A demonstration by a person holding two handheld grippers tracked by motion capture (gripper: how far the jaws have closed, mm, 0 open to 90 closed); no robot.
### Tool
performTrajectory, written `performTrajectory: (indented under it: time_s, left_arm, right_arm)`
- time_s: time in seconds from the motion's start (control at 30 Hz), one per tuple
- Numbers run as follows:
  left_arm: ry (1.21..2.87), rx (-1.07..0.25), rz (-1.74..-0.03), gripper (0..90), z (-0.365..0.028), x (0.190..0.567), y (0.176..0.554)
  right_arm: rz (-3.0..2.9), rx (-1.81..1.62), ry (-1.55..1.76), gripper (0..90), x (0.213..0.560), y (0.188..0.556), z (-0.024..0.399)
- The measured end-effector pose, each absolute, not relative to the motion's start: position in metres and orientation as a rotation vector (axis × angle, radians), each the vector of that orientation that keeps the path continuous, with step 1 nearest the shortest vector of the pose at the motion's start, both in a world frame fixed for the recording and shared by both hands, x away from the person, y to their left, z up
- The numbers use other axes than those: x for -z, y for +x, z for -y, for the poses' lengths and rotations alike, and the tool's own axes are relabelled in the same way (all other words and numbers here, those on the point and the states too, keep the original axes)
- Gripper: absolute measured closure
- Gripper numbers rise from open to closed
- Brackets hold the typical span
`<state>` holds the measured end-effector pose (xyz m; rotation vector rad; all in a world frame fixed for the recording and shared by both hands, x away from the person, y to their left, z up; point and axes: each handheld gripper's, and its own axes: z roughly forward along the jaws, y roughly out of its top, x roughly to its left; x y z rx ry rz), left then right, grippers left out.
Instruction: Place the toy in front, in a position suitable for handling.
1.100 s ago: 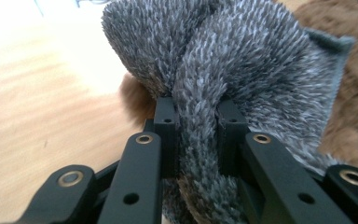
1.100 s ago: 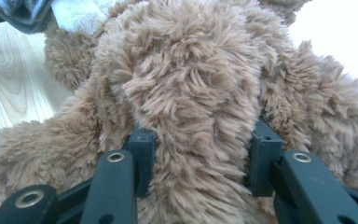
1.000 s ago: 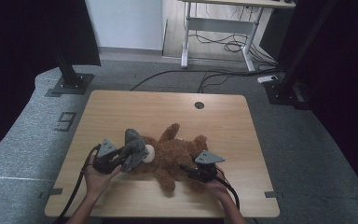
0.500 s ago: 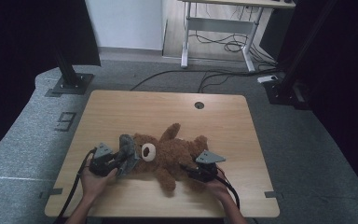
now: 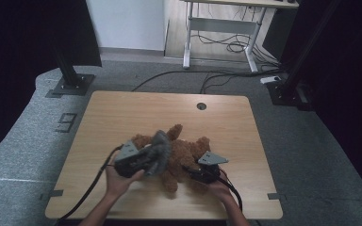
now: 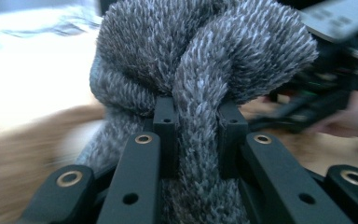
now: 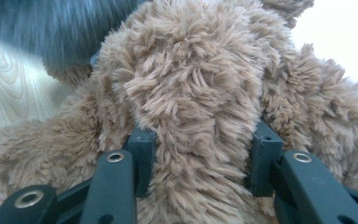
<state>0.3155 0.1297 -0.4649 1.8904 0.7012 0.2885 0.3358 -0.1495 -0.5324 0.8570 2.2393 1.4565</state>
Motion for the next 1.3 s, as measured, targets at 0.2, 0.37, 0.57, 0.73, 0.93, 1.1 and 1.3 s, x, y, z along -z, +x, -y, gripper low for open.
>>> performTrajectory:
  time_s: [0.2, 0.37, 0.57, 0.73, 0.93, 1.1, 1.3]
  left_arm:
    - [1.995, -0.240, -0.647, 74.4, -0.083, 0.495, 0.314]
    - [2.062, -0.246, -0.638, 74.5, -0.088, 0.509, 0.306]
    - [2.082, -0.264, -0.682, 74.5, -0.113, 0.514, 0.302]
    - [2.078, -0.295, -0.763, 74.8, -0.143, 0.516, 0.305]
    - [2.075, -0.312, -0.766, 74.8, -0.146, 0.517, 0.303]
    - [2.034, -0.272, -0.718, 74.8, -0.136, 0.511, 0.299]
    - [2.015, -0.213, -0.603, 74.8, -0.103, 0.496, 0.298]
  right_arm:
    - [-2.237, -1.452, 0.860, 55.2, 0.532, 0.336, 0.150]
    - [-2.242, -1.452, 0.852, 55.2, 0.533, 0.336, 0.150]
    - [-2.244, -1.464, 0.848, 55.2, 0.533, 0.336, 0.151]
    - [-2.245, -1.478, 0.848, 55.0, 0.534, 0.337, 0.152]
    - [-2.244, -1.482, 0.849, 55.0, 0.534, 0.338, 0.152]
    - [-2.242, -1.490, 0.858, 55.0, 0.534, 0.338, 0.152]
    - [-2.236, -1.489, 0.863, 55.1, 0.534, 0.338, 0.152]
